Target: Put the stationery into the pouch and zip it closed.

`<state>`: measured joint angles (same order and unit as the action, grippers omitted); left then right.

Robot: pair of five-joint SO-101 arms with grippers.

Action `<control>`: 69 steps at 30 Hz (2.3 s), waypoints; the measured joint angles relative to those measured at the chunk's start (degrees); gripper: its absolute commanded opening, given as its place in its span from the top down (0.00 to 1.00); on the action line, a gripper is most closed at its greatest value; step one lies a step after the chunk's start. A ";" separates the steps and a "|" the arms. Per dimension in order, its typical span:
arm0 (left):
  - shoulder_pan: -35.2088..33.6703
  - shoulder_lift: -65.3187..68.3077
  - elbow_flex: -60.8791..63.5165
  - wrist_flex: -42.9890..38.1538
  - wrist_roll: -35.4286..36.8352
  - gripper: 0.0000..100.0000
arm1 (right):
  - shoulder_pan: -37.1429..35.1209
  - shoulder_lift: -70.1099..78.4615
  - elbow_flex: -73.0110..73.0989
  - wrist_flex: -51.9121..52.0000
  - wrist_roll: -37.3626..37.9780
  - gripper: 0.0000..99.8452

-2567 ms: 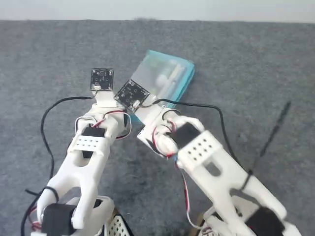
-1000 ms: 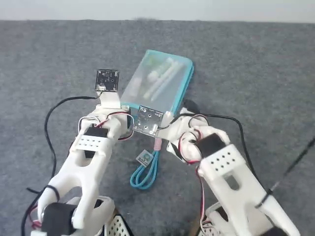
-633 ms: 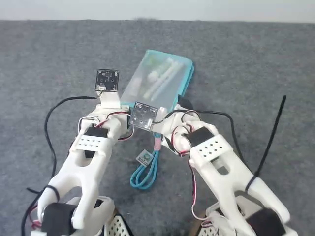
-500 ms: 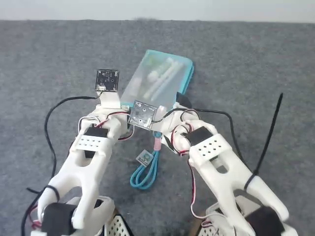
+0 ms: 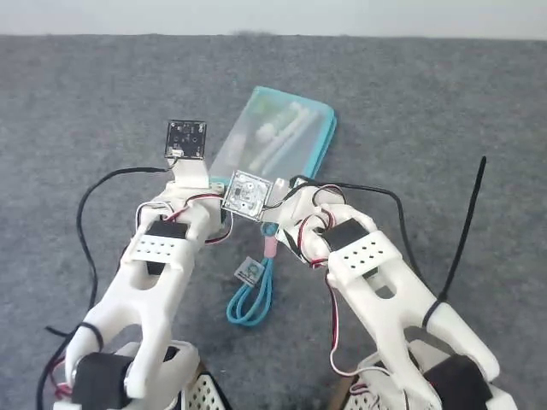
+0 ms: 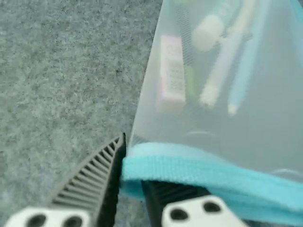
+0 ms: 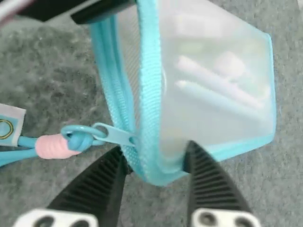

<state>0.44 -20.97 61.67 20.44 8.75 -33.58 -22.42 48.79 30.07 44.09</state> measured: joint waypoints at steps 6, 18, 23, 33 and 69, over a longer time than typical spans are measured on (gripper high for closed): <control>0.79 -0.18 -0.09 0.00 -3.96 0.98 | 0.62 0.00 -3.78 5.01 -3.52 0.99; -2.90 -32.35 2.46 21.01 -5.19 0.87 | 0.44 -0.09 -5.71 12.57 -8.44 0.99; -4.48 -48.09 3.34 27.08 -9.67 0.87 | 0.44 0.00 -5.63 13.54 -9.58 0.99; -0.18 -51.08 3.34 31.03 -10.90 0.87 | 4.57 0.00 -19.69 24.44 -15.91 0.99; 13.89 -51.08 14.24 22.42 -11.34 0.87 | -4.57 -7.91 -27.96 45.36 -22.24 0.99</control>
<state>14.33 -72.04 75.91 42.86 -2.59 -38.15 -30.33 20.84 75.43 21.85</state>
